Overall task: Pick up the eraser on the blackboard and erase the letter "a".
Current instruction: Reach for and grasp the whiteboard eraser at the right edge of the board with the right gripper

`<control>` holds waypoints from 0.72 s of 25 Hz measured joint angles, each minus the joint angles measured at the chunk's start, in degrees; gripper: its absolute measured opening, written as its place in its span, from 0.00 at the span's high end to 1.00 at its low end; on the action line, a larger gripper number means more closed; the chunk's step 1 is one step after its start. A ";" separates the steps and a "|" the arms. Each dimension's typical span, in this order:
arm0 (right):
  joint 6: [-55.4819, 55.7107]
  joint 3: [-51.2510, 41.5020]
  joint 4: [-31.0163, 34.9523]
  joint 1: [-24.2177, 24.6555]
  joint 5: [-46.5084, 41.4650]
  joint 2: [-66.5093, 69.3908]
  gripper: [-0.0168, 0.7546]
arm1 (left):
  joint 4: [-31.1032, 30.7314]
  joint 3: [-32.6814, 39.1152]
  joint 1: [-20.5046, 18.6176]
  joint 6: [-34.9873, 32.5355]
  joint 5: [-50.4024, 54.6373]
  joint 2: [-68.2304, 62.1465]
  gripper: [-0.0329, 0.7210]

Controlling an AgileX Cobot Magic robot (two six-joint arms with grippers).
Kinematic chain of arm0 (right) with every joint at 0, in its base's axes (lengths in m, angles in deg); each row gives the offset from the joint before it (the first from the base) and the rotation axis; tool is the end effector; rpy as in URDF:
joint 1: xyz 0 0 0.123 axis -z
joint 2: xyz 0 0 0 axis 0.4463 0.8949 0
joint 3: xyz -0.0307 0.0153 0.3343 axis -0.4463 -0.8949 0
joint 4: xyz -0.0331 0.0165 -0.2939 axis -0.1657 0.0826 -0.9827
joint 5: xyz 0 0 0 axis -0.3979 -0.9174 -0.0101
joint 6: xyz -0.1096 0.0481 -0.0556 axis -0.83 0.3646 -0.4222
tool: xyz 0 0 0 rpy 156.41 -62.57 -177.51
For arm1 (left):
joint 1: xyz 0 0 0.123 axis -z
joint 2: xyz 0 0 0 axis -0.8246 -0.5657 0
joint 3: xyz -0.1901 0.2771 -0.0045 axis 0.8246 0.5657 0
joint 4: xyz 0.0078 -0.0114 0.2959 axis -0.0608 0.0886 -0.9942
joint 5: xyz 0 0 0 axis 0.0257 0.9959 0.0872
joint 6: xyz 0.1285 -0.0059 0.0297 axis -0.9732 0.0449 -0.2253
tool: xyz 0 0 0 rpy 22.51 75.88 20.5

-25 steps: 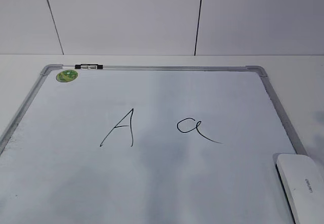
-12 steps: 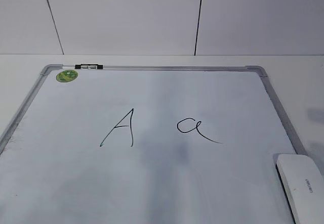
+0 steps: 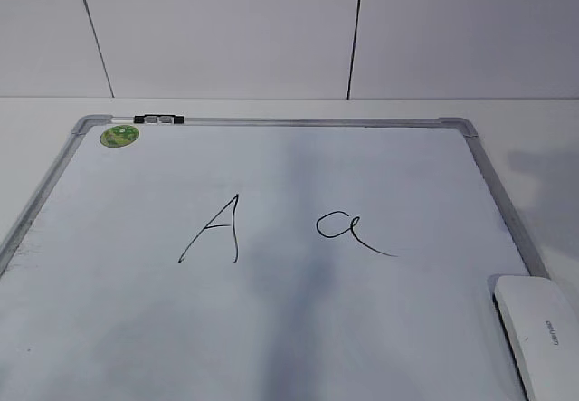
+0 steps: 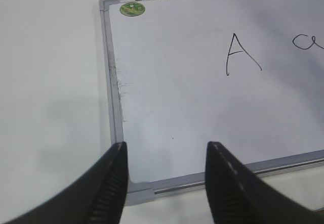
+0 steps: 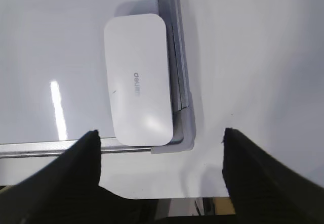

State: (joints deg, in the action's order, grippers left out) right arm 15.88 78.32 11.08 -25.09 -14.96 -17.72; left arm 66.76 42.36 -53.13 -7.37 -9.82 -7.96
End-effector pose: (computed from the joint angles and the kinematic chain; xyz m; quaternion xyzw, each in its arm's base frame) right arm 0.1985 0.0122 0.2995 0.0686 0.9856 0.0718 0.1371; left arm 0.0148 -0.0263 0.2797 0.0828 0.8568 -0.0858 0.5017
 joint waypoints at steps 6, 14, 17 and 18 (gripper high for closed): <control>-1.29 0.59 0.55 -2.95 -0.62 6.04 0.21 | 0.00 0.00 0.00 0.00 0.00 0.00 0.46; -5.60 0.69 3.67 -3.45 -0.62 9.36 0.14 | 0.00 0.00 0.00 0.00 0.00 0.00 0.46; -5.80 0.27 3.57 -3.45 -0.62 10.11 0.13 | 0.00 0.00 0.00 0.00 0.00 0.00 0.46; -5.95 -0.64 3.57 -3.45 -0.62 10.54 0.13 | 0.00 0.00 0.00 0.00 0.00 0.00 0.46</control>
State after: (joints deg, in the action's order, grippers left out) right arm 9.93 77.68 14.65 -28.55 -15.58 -7.18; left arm 66.76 42.36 -53.13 -7.37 -9.82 -7.96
